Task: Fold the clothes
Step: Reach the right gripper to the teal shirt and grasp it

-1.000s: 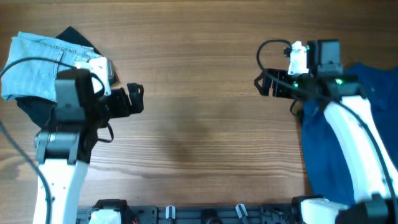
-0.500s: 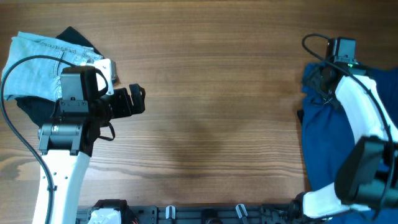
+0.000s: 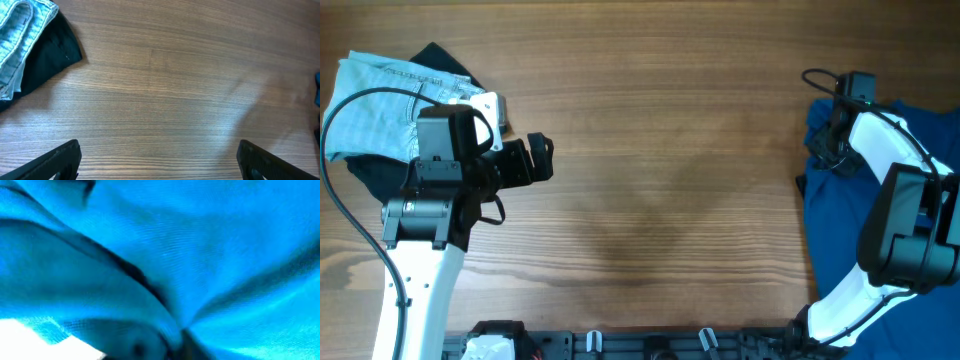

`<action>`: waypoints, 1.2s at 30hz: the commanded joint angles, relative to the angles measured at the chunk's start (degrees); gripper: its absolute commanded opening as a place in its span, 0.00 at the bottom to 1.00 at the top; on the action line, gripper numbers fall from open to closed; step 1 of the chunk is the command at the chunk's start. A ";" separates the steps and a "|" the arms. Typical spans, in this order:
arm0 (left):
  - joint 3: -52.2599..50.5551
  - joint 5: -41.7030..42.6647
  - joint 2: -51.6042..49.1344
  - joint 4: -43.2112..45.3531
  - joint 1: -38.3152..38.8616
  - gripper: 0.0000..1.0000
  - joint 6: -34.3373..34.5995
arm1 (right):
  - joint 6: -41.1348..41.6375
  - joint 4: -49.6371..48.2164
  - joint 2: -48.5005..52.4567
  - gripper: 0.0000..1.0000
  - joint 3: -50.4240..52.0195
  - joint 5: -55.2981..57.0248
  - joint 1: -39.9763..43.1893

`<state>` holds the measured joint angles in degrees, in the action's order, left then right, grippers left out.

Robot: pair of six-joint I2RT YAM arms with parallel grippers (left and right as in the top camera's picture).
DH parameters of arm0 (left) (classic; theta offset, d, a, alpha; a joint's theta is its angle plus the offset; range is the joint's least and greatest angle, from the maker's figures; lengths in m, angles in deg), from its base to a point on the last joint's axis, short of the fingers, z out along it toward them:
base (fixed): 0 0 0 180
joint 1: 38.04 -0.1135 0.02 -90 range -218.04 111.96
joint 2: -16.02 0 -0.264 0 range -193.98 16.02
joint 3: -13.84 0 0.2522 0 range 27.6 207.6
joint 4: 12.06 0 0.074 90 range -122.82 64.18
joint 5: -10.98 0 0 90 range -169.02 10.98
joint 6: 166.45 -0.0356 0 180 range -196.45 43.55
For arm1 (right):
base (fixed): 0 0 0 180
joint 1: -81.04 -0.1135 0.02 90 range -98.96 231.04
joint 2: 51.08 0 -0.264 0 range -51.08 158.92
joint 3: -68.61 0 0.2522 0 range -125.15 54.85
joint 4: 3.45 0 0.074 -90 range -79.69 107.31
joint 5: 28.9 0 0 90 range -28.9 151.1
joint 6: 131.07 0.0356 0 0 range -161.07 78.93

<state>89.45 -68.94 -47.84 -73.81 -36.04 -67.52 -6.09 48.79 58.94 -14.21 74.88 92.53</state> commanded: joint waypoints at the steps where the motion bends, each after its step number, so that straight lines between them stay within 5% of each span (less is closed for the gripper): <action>1: 1.18 -0.13 0.02 0.17 0.37 1.00 0.55 | 1.05 -1.22 0.66 0.04 -0.98 -1.46 0.00; 15: 1.18 -0.13 0.04 0.15 0.37 1.00 0.55 | -1.86 3.19 -21.35 0.04 -1.11 2.08 0.07; 36: 1.18 -0.11 0.04 0.48 0.37 1.00 0.57 | -3.15 2.60 -19.43 0.04 -0.26 1.20 0.07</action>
<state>89.45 -68.94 -47.84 -73.81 -36.04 -67.52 -7.75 53.53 37.95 -14.19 77.02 93.03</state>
